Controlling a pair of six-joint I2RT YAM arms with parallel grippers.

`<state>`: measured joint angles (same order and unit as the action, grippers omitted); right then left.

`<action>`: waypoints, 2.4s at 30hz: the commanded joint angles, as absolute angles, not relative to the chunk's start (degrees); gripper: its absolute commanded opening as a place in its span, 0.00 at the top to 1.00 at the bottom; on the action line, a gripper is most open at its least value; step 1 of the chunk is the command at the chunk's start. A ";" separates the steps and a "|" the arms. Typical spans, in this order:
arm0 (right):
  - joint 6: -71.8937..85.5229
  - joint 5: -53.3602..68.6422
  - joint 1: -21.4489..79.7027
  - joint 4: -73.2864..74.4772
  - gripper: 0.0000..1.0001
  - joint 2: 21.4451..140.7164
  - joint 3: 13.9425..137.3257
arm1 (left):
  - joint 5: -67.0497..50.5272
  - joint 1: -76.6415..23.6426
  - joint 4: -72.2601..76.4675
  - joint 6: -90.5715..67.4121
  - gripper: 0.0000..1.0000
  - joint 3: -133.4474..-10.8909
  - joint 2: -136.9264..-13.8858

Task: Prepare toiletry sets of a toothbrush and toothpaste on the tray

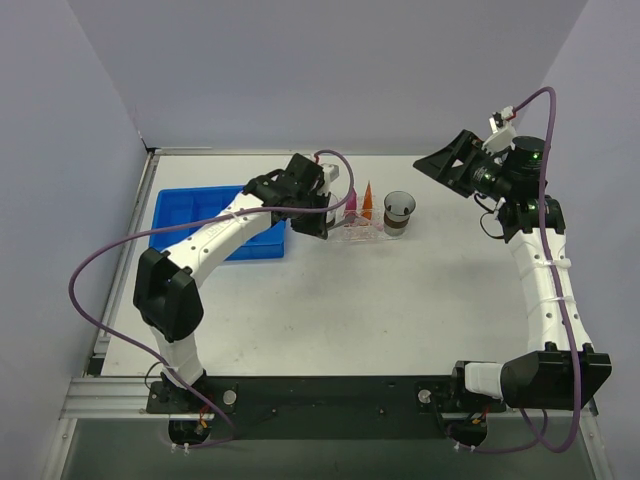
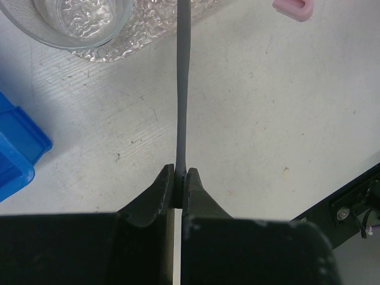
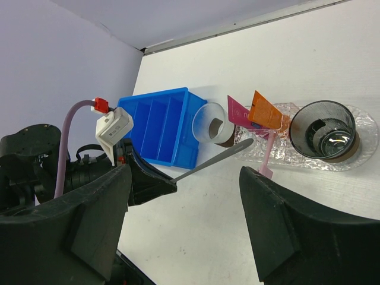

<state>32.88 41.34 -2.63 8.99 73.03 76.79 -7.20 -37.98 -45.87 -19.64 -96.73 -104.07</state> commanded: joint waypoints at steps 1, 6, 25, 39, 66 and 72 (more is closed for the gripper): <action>31.99 42.10 -2.90 7.73 0.32 72.86 77.52 | -6.50 -38.32 -45.09 -19.25 1.00 -100.54 -104.76; 31.99 41.92 -2.99 7.82 0.32 72.60 77.43 | -6.50 -38.41 -44.65 -19.25 1.00 -101.07 -105.65; 31.82 41.92 -3.52 7.91 0.32 72.95 76.99 | -4.57 -38.93 -45.00 -18.54 1.00 -101.78 -107.40; 31.47 42.01 -3.60 7.91 0.32 73.21 76.82 | -1.76 -39.55 -40.43 -20.30 1.00 -97.74 -106.08; 31.20 41.84 -3.78 8.26 0.32 73.30 76.20 | -1.15 -40.25 -36.12 -21.09 1.00 -94.74 -107.22; 31.11 41.84 -3.69 8.26 0.32 73.13 75.76 | -0.44 -40.43 -37.97 -21.80 1.00 -97.29 -108.89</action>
<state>32.42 41.32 -3.40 9.30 73.03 76.34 -1.74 -40.12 -38.76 -20.86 -94.39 -107.46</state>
